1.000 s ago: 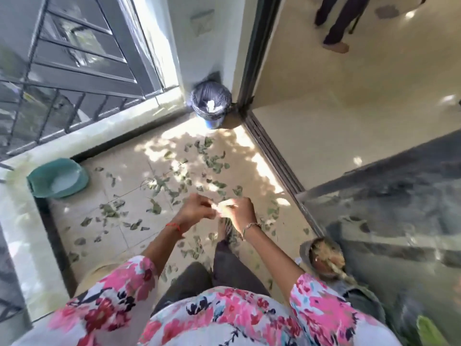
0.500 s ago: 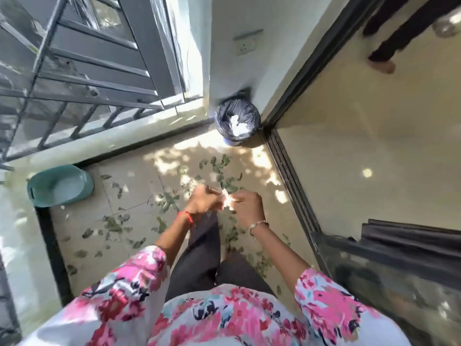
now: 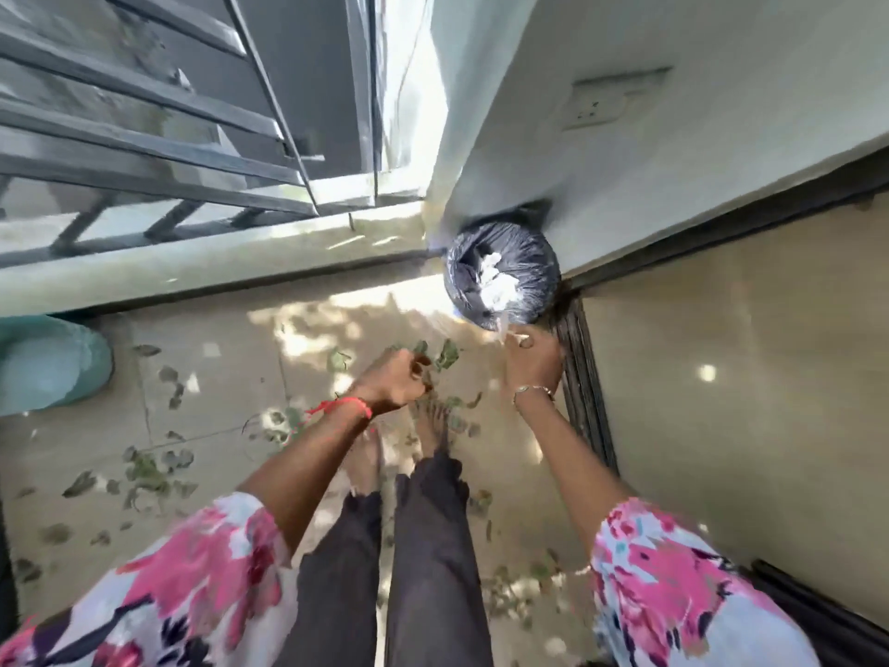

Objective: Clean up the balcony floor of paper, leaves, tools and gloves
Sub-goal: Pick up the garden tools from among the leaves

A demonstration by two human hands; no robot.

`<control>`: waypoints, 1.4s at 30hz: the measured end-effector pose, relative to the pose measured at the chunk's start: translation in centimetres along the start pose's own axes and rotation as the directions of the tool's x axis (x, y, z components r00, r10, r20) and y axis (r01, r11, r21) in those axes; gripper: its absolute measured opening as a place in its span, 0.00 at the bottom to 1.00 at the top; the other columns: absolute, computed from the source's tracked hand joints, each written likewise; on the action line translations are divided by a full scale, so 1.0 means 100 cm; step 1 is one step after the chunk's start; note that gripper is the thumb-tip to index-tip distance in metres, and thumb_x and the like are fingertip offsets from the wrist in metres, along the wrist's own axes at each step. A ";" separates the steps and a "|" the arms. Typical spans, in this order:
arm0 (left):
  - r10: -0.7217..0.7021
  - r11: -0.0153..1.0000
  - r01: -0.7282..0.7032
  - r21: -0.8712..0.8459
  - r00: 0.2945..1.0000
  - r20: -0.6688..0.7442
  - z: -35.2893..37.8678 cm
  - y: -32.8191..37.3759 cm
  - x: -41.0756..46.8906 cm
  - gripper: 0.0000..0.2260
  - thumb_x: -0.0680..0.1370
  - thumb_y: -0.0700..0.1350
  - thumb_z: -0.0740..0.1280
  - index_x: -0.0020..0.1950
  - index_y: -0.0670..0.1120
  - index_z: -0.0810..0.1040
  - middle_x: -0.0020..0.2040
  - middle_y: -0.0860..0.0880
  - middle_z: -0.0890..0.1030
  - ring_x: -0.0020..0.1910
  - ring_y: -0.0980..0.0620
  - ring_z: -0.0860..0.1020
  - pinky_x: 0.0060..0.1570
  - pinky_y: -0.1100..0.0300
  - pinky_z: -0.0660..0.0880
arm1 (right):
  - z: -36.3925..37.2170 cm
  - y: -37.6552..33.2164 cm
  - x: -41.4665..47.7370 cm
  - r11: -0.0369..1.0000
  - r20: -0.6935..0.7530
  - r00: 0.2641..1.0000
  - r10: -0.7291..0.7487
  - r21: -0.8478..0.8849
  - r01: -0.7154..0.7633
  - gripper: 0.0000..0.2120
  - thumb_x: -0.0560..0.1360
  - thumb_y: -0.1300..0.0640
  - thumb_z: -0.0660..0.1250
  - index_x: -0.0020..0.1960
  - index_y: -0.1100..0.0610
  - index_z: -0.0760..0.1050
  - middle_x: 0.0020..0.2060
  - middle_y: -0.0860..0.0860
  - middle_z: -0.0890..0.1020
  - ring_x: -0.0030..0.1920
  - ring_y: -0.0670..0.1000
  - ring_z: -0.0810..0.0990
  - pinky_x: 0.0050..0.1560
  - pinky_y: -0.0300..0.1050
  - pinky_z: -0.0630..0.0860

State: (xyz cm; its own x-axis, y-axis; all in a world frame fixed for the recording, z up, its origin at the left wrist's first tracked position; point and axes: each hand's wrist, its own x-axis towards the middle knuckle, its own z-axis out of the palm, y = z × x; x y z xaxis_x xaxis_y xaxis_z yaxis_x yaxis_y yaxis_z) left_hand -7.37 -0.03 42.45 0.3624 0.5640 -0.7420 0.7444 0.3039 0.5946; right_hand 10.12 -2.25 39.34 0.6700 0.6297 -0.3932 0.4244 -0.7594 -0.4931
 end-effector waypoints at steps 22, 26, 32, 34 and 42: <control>-0.236 0.969 0.247 0.024 0.948 -0.214 -0.016 -0.074 0.007 0.16 0.79 0.42 0.60 0.67 0.43 0.70 0.68 0.45 0.70 0.67 0.46 0.67 0.63 0.53 0.67 | 0.084 -0.063 0.014 0.880 0.643 0.765 -0.031 -0.345 0.326 0.16 0.79 0.56 0.59 0.61 0.66 0.72 0.56 0.62 0.78 0.58 0.59 0.77 0.61 0.50 0.71; -0.295 0.954 0.293 -0.060 0.886 -0.359 -0.040 -0.071 -0.057 0.16 0.79 0.40 0.59 0.67 0.42 0.70 0.68 0.45 0.69 0.68 0.46 0.65 0.64 0.53 0.66 | 0.077 -0.114 -0.057 0.772 0.807 0.584 -0.085 -0.318 0.551 0.17 0.78 0.51 0.57 0.57 0.62 0.74 0.54 0.58 0.79 0.55 0.59 0.78 0.57 0.56 0.75; -0.476 0.877 0.337 -0.342 0.704 -0.528 -0.030 -0.099 -0.165 0.15 0.78 0.40 0.61 0.64 0.42 0.71 0.65 0.44 0.71 0.65 0.43 0.67 0.61 0.54 0.68 | 0.065 -0.153 -0.160 0.457 0.935 0.312 -0.165 -0.208 0.865 0.14 0.79 0.52 0.58 0.56 0.60 0.75 0.58 0.61 0.76 0.60 0.60 0.74 0.56 0.48 0.70; -0.530 0.844 0.336 -0.418 0.640 -0.557 -0.014 -0.114 -0.200 0.13 0.78 0.40 0.61 0.62 0.41 0.72 0.62 0.42 0.72 0.63 0.43 0.69 0.59 0.54 0.68 | 0.062 -0.153 -0.194 0.420 0.946 0.272 -0.176 -0.177 0.890 0.17 0.79 0.51 0.57 0.60 0.63 0.72 0.61 0.61 0.74 0.62 0.61 0.72 0.59 0.48 0.69; -0.671 0.736 0.336 -0.588 0.477 -0.567 0.082 -0.149 -0.285 0.13 0.78 0.38 0.59 0.63 0.40 0.73 0.65 0.43 0.71 0.66 0.44 0.67 0.62 0.53 0.66 | 0.051 -0.104 -0.285 0.236 0.982 0.131 -0.136 -0.097 0.967 0.16 0.79 0.52 0.55 0.55 0.62 0.74 0.57 0.62 0.77 0.57 0.61 0.76 0.59 0.53 0.72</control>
State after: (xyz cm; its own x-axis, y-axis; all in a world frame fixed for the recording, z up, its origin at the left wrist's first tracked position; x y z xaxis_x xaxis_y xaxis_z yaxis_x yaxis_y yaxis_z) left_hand -24.18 -26.89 52.25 -0.6451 0.5007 -0.5773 0.3397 0.8646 0.3703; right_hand -16.51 -11.43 51.68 -0.5680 0.3467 -0.7465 0.8067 0.4141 -0.4215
